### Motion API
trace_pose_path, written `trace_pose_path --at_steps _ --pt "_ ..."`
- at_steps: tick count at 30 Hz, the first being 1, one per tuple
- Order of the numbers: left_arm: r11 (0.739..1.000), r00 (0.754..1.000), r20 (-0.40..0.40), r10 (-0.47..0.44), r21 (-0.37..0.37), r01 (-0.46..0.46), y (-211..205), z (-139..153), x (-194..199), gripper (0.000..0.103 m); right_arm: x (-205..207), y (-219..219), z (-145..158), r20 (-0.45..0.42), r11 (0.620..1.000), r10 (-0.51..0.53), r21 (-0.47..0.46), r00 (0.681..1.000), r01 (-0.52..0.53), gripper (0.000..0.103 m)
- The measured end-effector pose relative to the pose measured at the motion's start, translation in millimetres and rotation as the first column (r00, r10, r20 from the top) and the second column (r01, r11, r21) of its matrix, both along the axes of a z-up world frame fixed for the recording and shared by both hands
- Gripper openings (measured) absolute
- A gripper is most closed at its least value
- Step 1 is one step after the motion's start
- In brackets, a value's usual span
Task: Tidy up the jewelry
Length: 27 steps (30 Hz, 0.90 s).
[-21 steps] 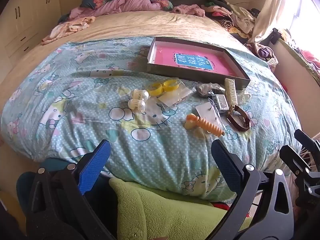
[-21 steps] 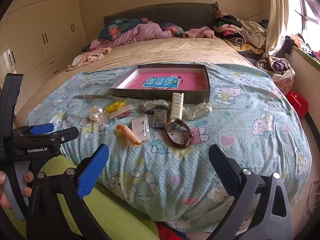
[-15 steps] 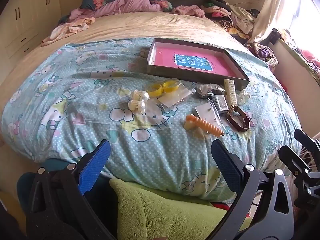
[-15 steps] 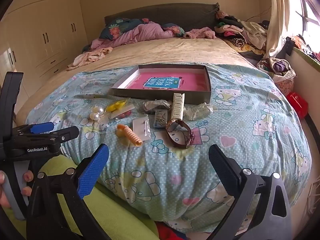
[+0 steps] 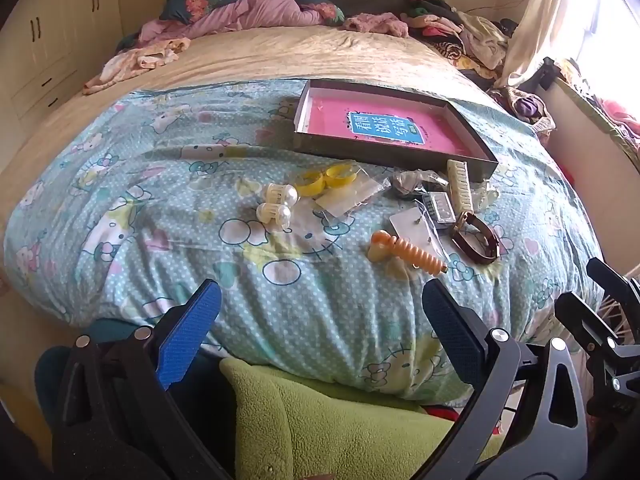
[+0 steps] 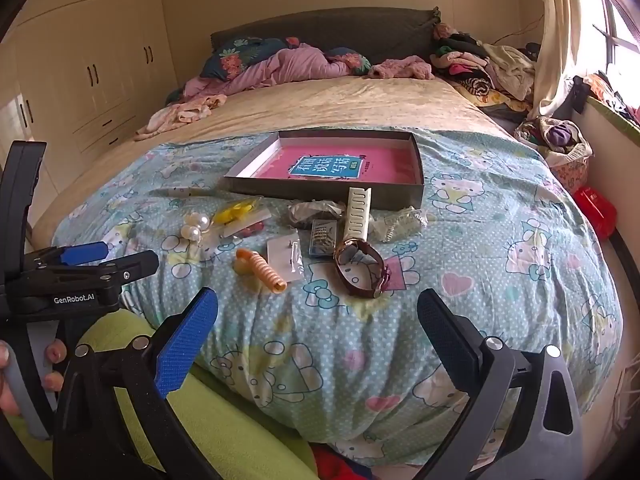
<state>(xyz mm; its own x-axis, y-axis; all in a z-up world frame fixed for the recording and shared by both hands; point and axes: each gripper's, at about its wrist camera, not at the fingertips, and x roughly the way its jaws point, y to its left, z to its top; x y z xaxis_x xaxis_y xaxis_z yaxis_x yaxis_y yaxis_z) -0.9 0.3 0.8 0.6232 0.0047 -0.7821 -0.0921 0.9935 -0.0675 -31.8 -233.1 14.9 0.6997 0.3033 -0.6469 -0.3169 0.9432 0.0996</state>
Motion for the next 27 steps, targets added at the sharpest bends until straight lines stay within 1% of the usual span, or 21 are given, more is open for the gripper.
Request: trace_pose_path --at_steps 14,16,27 --pt "1.000 1.000 0.001 -0.002 -0.001 0.002 0.0 -0.1 -0.3 0.095 0.2 0.9 -0.6 -0.001 1.000 0.000 -0.002 1.000 0.000 0.099" --pt "1.000 1.000 0.002 -0.002 0.000 0.002 1.9 5.7 0.6 0.095 0.0 1.3 -0.3 0.000 1.000 0.000 -0.001 1.000 0.000 0.099" --pt "1.000 1.000 0.001 0.000 0.000 0.000 2.6 6.0 0.5 0.095 2.1 0.2 -2.9 -0.004 1.000 0.001 0.008 1.000 -0.001 0.099"
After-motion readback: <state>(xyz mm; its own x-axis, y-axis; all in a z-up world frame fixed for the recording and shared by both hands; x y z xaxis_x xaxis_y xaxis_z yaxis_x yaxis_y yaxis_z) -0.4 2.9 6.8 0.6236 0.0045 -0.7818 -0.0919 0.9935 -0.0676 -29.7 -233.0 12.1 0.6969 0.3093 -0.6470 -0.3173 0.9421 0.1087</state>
